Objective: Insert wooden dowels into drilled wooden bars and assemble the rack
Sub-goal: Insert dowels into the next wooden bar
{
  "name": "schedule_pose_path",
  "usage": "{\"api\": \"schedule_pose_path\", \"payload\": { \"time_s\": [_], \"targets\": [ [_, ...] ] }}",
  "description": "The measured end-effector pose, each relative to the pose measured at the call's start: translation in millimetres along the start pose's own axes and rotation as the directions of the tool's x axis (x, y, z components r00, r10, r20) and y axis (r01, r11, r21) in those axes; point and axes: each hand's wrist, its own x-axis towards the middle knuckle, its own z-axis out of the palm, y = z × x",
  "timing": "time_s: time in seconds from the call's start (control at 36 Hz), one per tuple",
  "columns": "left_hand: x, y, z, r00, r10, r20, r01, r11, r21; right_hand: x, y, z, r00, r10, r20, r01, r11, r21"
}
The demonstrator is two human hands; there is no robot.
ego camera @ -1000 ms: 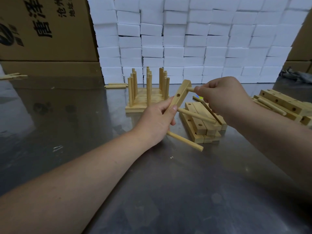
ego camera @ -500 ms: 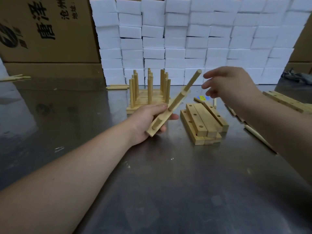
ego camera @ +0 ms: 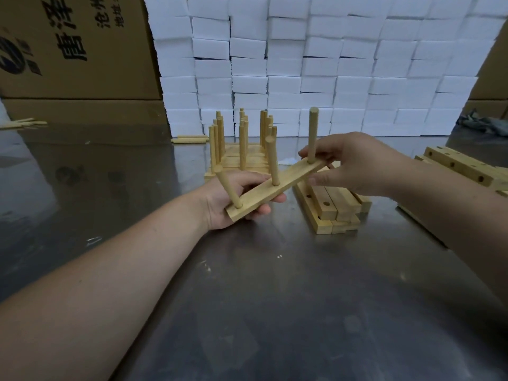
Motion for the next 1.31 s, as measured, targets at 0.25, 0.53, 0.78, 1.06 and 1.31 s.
{"api": "schedule_pose_path", "payload": {
  "time_s": [0.25,0.53,0.78,1.06,1.31],
  "targets": [
    [8,1,-9,0.935,0.04,-0.352,-0.179,0.911,-0.37,4,14,5,0.983,0.118,-0.142,-0.12,0.993,-0.006],
    [15,-14,-9,0.734,0.494,-0.466,-0.222,0.823,0.522,6,16,13,0.96,0.215,-0.182,-0.209,0.977,0.051],
    [6,-1,-29,0.767,0.414,-0.49,0.02,0.748,0.663,5,14,21,0.964,0.21,-0.165,-0.209,0.978,0.023],
    [-3,0,-67,0.721,0.343,-0.602,0.093,0.813,0.575,4,19,22,0.965,0.19,-0.179,-0.188,0.982,0.027],
    [2,-6,-70,0.681,0.368,-0.633,0.276,0.672,0.687,3,17,22,0.966,0.205,-0.161,-0.201,0.979,0.04]
  ]
}}
